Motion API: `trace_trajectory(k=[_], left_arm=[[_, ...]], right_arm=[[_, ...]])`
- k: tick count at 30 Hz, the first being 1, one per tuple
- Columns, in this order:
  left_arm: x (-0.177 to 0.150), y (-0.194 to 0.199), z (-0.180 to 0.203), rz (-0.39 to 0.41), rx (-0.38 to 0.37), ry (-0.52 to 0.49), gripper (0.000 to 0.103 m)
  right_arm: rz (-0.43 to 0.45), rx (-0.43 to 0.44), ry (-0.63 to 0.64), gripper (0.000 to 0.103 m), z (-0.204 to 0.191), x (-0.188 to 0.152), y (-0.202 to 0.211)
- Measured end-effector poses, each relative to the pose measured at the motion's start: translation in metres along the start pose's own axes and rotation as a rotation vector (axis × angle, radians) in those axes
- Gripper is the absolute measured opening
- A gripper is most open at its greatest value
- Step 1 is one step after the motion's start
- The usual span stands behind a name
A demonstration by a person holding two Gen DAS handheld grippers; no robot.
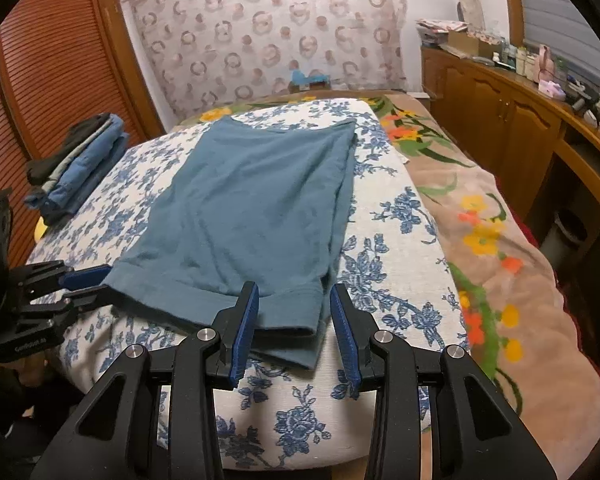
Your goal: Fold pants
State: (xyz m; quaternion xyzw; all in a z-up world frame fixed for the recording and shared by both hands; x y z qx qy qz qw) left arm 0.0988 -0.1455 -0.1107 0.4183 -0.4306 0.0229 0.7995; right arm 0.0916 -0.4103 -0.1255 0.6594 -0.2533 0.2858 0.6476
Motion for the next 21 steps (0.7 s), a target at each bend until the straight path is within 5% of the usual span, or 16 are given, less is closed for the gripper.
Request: trace_trajectory(k=[8, 12, 21], left_arm=[[-0.006, -0.006, -0.004, -0.017, 0.002, 0.030, 0.025], [-0.007, -0.007, -0.006, -0.018, 0.005, 0.034, 0.025], [-0.002, -0.009, -0.007, -0.013, 0.020, 0.044, 0.029]], right_arm=[[-0.036, -0.014, 0.004, 0.037, -0.001, -0.004, -0.011], [-0.007, 0.017, -0.005, 0.009, -0.001, -0.004, -0.004], [-0.015, -0.010, 0.002, 0.007, -0.003, -0.013, 0.004]])
Point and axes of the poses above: each gripper's, at about its wrist camera, not at the fingertips, and y roughly against the way its jaws point, z to its right, x to its top, the point moved 5 cm from there along -y, roughly the way its jaws point, and after that the axes turned 13 degrees about -x, right-handed, at the moved point
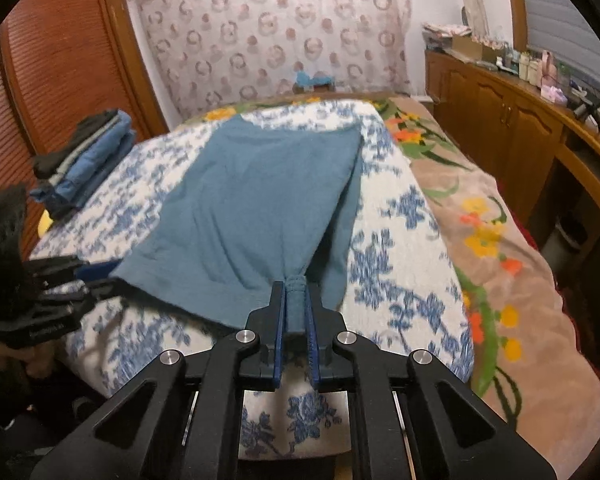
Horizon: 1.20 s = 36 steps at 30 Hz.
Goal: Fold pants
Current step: 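Grasp the hem with the left tool while the right tool grasps beside it, lift both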
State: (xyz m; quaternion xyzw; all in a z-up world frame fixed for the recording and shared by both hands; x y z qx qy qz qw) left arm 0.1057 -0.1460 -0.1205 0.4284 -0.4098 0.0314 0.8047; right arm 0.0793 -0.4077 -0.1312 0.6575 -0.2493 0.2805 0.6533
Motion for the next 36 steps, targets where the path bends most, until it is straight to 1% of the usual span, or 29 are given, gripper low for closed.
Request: trace_trajectory(k=[2, 3, 4, 6, 8, 9, 11, 15, 17, 18, 19, 20, 22, 23, 24, 26, 27, 29, 32, 36], left_arm=[[0.000, 0.001, 0.001, 0.014, 0.002, -0.013, 0.029], [0.000, 0.001, 0.001, 0.018, 0.001, -0.016, 0.029], [0.000, 0.002, 0.001, 0.024, 0.000, -0.020, 0.028], [0.001, 0.003, 0.001, 0.036, -0.002, -0.019, 0.024], [0.002, 0.002, -0.002, 0.030, 0.009, -0.012, 0.024], [0.001, 0.001, -0.002, 0.025, 0.012, -0.010, 0.024], [0.000, -0.001, -0.002, 0.019, 0.014, -0.012, 0.024], [-0.001, -0.001, -0.002, 0.019, 0.014, -0.011, 0.025], [-0.001, -0.001, -0.002, 0.019, 0.019, -0.015, 0.027], [-0.001, -0.001, -0.002, 0.019, 0.024, -0.018, 0.029], [-0.001, -0.002, -0.002, 0.019, 0.029, -0.022, 0.030], [0.000, -0.002, -0.003, 0.018, 0.035, -0.025, 0.032], [0.001, -0.002, -0.003, 0.019, 0.037, -0.023, 0.032], [0.002, -0.003, -0.003, 0.020, 0.035, -0.024, 0.032], [0.003, -0.003, -0.002, 0.021, 0.033, -0.027, 0.027], [0.003, -0.002, 0.000, 0.024, 0.001, -0.031, 0.015], [0.005, -0.001, 0.002, 0.028, 0.009, -0.041, 0.013], [0.009, 0.004, 0.004, 0.039, 0.021, -0.058, 0.011], [0.022, 0.022, 0.007, 0.082, 0.006, -0.059, 0.008], [0.046, 0.057, 0.010, 0.158, 0.014, -0.082, 0.007]], right_arm=[[-0.009, -0.012, -0.015, 0.009, 0.003, -0.004, -0.004], [-0.013, -0.018, -0.022, 0.012, 0.004, -0.006, -0.006], [-0.016, -0.025, -0.022, 0.014, 0.005, -0.006, -0.006], [-0.026, -0.061, -0.015, 0.025, 0.006, -0.008, -0.009], [-0.036, -0.059, -0.022, 0.027, 0.006, -0.009, -0.011], [-0.042, -0.065, -0.023, 0.033, 0.006, -0.010, -0.013], [-0.043, -0.079, -0.032, 0.039, 0.007, -0.011, -0.014], [-0.040, -0.068, -0.034, 0.041, 0.005, -0.013, -0.014], [-0.041, -0.054, -0.031, 0.041, 0.003, -0.013, -0.014], [-0.042, -0.052, -0.025, 0.041, 0.002, -0.012, -0.015], [-0.038, -0.049, -0.015, 0.038, 0.000, -0.011, -0.015], [-0.036, -0.033, -0.009, 0.029, -0.002, -0.011, -0.015], [-0.029, -0.028, -0.006, 0.027, -0.001, -0.012, -0.014], [-0.029, -0.020, -0.003, 0.024, -0.001, -0.012, -0.014], [-0.027, -0.012, -0.004, 0.018, 0.000, -0.011, -0.014], [-0.026, 0.009, -0.006, 0.011, 0.000, -0.011, -0.012], [-0.023, 0.010, 0.004, 0.009, -0.002, -0.011, -0.011], [0.002, 0.001, 0.024, 0.008, -0.006, -0.011, -0.008], [0.023, 0.017, 0.026, 0.007, -0.009, -0.006, -0.002], [0.094, 0.052, 0.037, 0.007, -0.017, 0.017, 0.023]])
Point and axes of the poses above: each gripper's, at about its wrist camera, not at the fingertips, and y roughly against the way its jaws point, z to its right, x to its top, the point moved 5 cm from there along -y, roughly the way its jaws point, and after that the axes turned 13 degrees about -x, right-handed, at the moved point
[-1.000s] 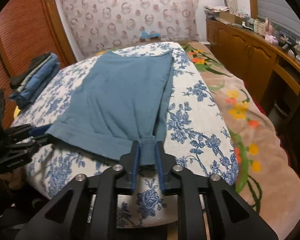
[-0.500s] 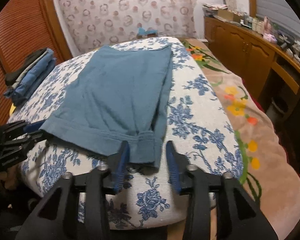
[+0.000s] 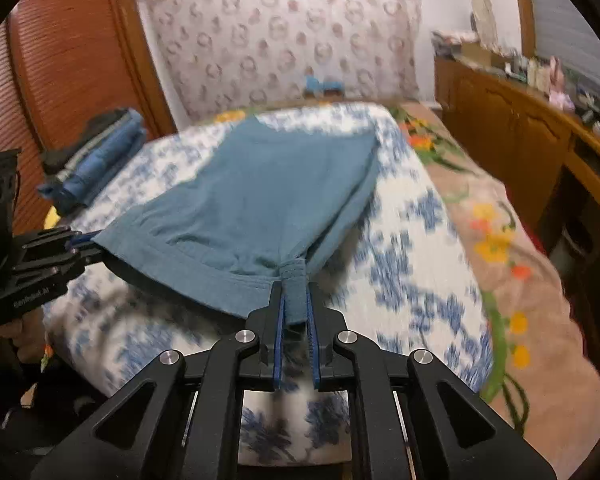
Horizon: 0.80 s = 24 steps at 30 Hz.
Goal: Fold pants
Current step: 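Grasp the hem with the left tool while the right tool grasps beside it, lift both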
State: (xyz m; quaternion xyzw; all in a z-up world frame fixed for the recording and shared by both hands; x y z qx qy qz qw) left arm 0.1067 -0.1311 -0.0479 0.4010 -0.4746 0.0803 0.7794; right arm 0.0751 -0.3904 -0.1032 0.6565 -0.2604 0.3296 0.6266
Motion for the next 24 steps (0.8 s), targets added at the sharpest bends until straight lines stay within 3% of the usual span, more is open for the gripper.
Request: trace_trajectory(k=[9, 19, 24], left_arm=[[0.067, 0.086, -0.007, 0.174, 0.058, -0.077, 0.006], [0.085, 0.150, -0.010, 0.280, 0.112, -0.117, 0.006], [0.073, 0.144, -0.034, 0.261, 0.135, -0.079, 0.006]], right_arm=[[0.199, 0.053, 0.071, 0.007, -0.031, 0.083, 0.057], [0.327, 0.143, 0.131, 0.007, -0.072, 0.129, 0.101], [0.332, 0.178, 0.144, 0.007, -0.085, 0.139, 0.098]])
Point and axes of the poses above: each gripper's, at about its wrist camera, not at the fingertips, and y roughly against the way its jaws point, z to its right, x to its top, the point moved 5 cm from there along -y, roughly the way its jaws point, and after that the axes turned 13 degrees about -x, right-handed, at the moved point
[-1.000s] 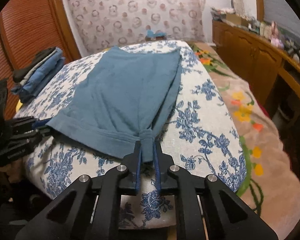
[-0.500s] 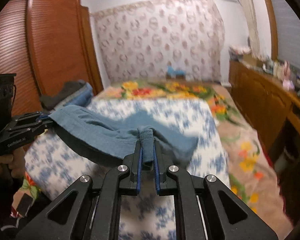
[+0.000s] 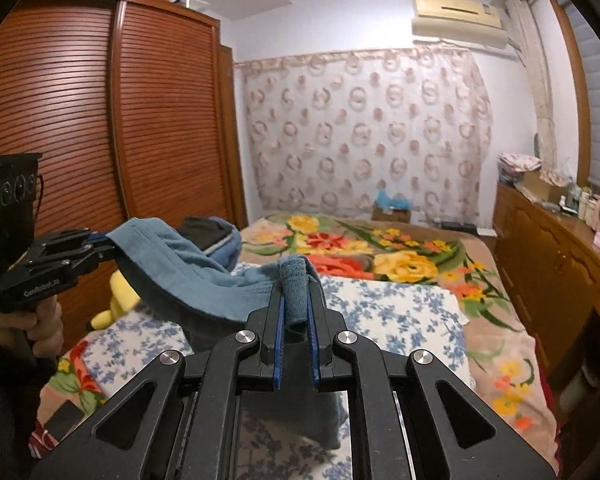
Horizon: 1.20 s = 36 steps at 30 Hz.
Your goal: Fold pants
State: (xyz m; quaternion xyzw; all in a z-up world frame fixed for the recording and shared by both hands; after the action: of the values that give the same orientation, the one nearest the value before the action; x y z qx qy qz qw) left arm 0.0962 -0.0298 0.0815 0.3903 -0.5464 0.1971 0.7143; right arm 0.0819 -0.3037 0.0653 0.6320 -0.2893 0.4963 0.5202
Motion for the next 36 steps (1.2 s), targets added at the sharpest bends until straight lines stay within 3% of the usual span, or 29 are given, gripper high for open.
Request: trace_trajectory(k=[10, 15, 20, 23, 27, 31, 34, 36], left_arm=[[-0.072, -0.079, -0.050, -0.170, -0.008, 0.131, 0.006], [-0.071, -0.106, -0.073, -0.193, 0.005, 0.162, 0.006], [-0.009, -0.128, -0.105, -0.150, 0.064, 0.110, 0.006], [0.046, -0.126, -0.118, -0.070, 0.100, 0.063, 0.006], [0.091, -0.116, -0.121, 0.002, 0.130, 0.009, 0.006], [0.082, -0.108, -0.121, -0.003, 0.153, 0.000, 0.006], [0.045, -0.108, -0.120, -0.058, 0.153, 0.022, 0.006], [0.010, -0.110, -0.116, -0.109, 0.145, 0.053, 0.006]], right_arm=[[-0.208, 0.059, -0.034, 0.007, -0.003, -0.069, -0.091], [-0.271, 0.068, -0.040, 0.007, 0.004, -0.081, -0.130], [-0.250, 0.054, -0.020, 0.007, 0.016, -0.030, -0.178], [-0.171, 0.025, 0.005, 0.007, 0.024, 0.023, -0.192], [-0.050, 0.000, 0.019, 0.007, 0.033, 0.089, -0.189], [0.003, -0.002, 0.017, 0.007, 0.035, 0.110, -0.179], [-0.036, 0.010, 0.021, 0.007, 0.030, 0.087, -0.181], [-0.102, 0.012, 0.028, 0.007, 0.025, 0.053, -0.187]])
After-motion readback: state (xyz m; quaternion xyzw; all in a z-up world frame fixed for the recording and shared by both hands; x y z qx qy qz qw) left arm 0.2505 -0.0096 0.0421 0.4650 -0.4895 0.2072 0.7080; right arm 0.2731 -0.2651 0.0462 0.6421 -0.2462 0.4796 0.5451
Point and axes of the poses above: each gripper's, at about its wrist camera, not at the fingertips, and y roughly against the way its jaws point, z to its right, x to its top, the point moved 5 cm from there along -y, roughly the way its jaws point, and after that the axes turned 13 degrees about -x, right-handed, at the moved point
